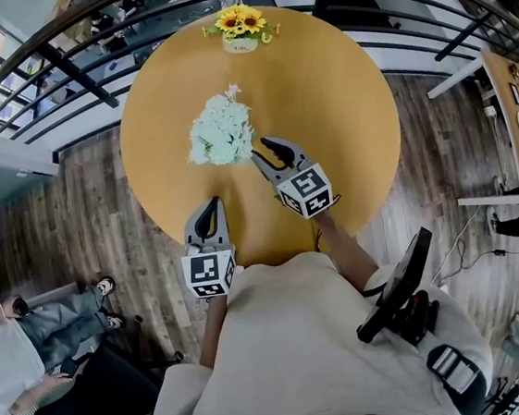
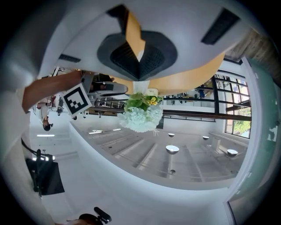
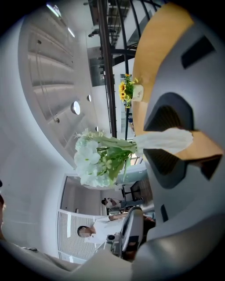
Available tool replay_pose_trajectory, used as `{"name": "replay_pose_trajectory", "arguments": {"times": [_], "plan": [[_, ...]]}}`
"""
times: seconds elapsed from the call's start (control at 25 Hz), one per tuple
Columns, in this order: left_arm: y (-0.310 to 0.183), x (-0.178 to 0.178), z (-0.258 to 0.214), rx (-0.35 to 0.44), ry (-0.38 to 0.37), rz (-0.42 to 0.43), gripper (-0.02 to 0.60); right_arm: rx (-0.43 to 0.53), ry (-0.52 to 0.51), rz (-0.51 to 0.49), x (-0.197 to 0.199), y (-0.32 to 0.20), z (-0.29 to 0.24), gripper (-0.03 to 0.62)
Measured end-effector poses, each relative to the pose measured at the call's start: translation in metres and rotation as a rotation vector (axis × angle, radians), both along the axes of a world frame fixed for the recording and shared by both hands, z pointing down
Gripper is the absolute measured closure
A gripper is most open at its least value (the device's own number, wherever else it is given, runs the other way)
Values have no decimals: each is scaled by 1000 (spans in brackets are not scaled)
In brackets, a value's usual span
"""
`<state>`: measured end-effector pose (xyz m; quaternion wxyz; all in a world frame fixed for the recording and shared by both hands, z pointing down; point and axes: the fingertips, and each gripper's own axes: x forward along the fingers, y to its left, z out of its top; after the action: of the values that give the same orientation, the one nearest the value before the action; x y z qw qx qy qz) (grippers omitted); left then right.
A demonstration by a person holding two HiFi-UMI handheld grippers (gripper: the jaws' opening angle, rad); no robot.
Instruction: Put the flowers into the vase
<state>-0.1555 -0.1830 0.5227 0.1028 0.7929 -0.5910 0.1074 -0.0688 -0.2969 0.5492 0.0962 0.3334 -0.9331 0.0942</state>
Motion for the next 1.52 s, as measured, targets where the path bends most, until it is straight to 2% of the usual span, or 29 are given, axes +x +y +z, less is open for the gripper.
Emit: {"name": "replay_pose_trajectory", "arguments": {"times": [0.12,0.16,0.64,0.84,1.16,1.52], "plan": [[-2,2,-3,8,3,4,574,-7,1,29,13,6,1,572],[-3,2,-4,9,3,5,574,-10,5,26,15,10,2,585],[6,29,-9,28,19,88,574,8,33,7,29,54,-10,586],[19,38,-5,30,45,158,574,16,32,49,33,88,-20,586],[38,53,-7,45,77,269,574,-22,45,105,32,139,-9,586],[67,68,-4,38,61,247,574,-6,7,108,57,180,-16,586]]}}
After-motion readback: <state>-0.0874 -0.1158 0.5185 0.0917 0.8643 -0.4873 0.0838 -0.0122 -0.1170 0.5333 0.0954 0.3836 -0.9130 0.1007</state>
